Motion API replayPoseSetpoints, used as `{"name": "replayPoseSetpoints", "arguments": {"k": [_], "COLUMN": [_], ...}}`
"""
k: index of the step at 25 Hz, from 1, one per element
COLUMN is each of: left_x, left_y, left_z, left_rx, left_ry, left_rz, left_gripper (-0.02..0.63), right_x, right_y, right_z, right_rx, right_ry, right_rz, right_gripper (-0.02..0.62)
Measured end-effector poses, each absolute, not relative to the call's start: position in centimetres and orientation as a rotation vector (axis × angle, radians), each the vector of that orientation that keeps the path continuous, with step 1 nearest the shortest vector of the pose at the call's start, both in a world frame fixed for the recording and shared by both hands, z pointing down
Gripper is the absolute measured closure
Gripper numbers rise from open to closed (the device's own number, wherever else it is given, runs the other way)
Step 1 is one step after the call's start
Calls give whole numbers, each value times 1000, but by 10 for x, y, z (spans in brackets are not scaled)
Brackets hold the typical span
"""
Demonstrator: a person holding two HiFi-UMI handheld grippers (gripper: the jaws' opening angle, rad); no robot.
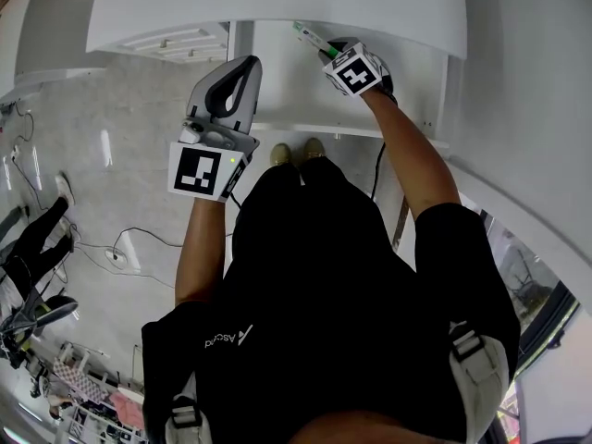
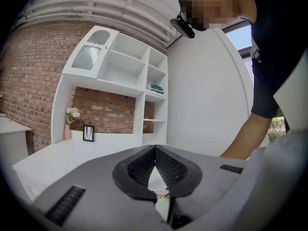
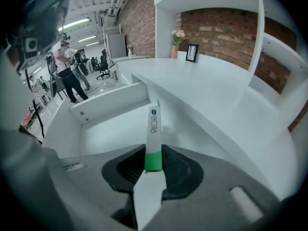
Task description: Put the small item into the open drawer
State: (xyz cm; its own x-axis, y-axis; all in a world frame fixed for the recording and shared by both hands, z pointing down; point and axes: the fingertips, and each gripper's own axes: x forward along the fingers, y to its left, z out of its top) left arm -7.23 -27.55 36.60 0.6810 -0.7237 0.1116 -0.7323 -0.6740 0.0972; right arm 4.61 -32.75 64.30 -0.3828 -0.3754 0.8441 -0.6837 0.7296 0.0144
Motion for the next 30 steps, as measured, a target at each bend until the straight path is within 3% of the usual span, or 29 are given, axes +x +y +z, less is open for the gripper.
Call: {"name": "replayPoseSetpoints", "arguments": {"k": [13, 22, 30], "left_x": [-77, -75, -69], "left_y": [-275, -273, -266], "left_z": [378, 382, 373], "left_rx": [2728, 2726, 2748], "left_ry": [-1214, -1208, -1187], "left_rz": [127, 141, 115], "left_gripper": [607, 607, 607], "right_x": [53, 58, 63], "right_y": [-327, -325, -317], "right_z": [664, 661, 618], "right_rx": [811, 827, 894], "right_ry": [-1976, -2000, -2097], "right_rz": [471, 508, 444], "right_gripper": [497, 443, 439]}}
